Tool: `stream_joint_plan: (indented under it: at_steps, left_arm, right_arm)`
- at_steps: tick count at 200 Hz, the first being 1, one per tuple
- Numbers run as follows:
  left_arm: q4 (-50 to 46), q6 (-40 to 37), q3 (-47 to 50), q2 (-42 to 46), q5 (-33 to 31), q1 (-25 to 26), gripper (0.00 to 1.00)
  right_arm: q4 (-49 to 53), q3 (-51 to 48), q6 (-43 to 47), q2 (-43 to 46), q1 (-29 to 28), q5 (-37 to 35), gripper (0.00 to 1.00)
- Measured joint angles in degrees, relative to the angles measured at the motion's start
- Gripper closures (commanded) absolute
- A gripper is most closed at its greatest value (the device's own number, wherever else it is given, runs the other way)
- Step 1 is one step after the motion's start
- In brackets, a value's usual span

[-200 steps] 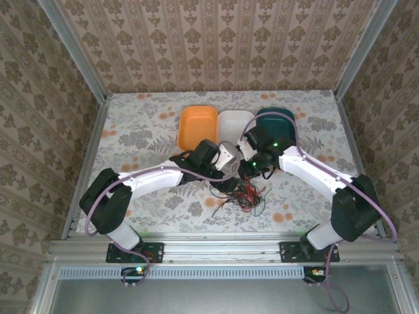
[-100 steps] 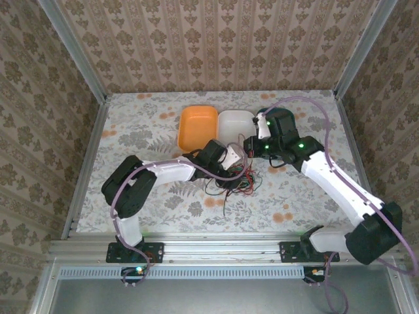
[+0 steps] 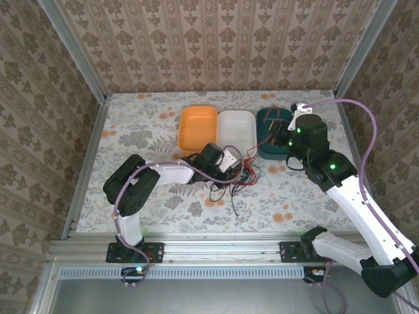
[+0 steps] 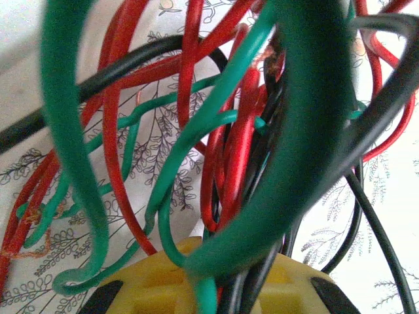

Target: Untangle the cables

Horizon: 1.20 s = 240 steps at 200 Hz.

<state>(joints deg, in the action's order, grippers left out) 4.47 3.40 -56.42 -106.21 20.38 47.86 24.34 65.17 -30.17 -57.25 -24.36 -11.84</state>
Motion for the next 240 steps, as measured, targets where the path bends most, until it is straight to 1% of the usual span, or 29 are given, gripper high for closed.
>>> stream_joint_plan:
  at_steps: [14, 34, 54, 64, 77, 92, 108, 116, 138, 162, 183, 206, 240]
  left_arm:
    - [0.81, 0.37, 0.76, 0.44, -0.02, -0.02, 1.00]
    - [1.31, 0.90, 1.73, 1.09, -0.04, -0.07, 1.00]
    - [1.40, 1.33, 2.21, 1.49, -0.07, -0.17, 1.00]
    - [1.42, 1.51, 2.38, 1.62, -0.07, -0.28, 0.97]
    - [1.42, 1.62, 2.45, 1.73, -0.15, -0.35, 0.94]
    - [1.60, 1.79, 2.45, 1.73, -0.24, -0.35, 0.93]
    - [1.60, 2.01, 2.45, 1.73, -0.46, -0.35, 0.99]
    - [1.64, 2.14, 2.45, 1.73, -0.66, -0.35, 1.00]
    - [1.64, 2.25, 2.45, 1.73, -1.20, -0.33, 1.00]
    - [1.64, 2.25, 2.51, 1.73, -2.34, -0.33, 1.00]
    - [1.77, 2.36, 3.78, 2.23, -4.37, -0.39, 1.00]
    - [1.88, 2.69, 6.03, 4.24, -6.32, -0.39, 1.00]
    - [2.91, 3.52, 8.81, 6.21, -7.08, -0.72, 1.00]
  right_arm:
    - [-0.33, 0.09, 0.61, 0.31, 0.13, -4.50, 1.00]
    - [-1.09, 0.83, 2.97, -0.15, 0.76, -8.83, 1.00]
    - [-2.01, 3.98, 6.29, -1.29, 1.73, -11.15, 1.00]
    - [-2.60, 6.47, 7.82, -1.99, 2.51, -11.54, 1.00]
    - [-3.48, 9.62, 9.40, -2.45, 4.39, -11.32, 1.00]
    - [-4.00, 12.83, 10.73, -2.51, 7.65, -9.79, 1.00]
    - [-4.72, 15.41, 12.09, -2.58, 10.14, -7.72, 1.00]
    - [-4.83, 16.79, 12.87, -2.78, 11.06, -6.67, 1.00]
    - [-4.94, 19.80, 15.17, -3.72, 12.33, -4.15, 1.00]
    - [-4.92, 21.66, 17.00, -3.96, 13.99, -3.19, 1.00]
    - [-6.97, 23.67, 18.51, -3.74, 15.52, -3.43, 1.00]
    - [-9.05, 25.70, 20.68, -2.49, 15.98, -4.74, 1.00]
    - [-11.13, 29.55, 23.50, -1.36, 16.35, -5.42, 1.00]
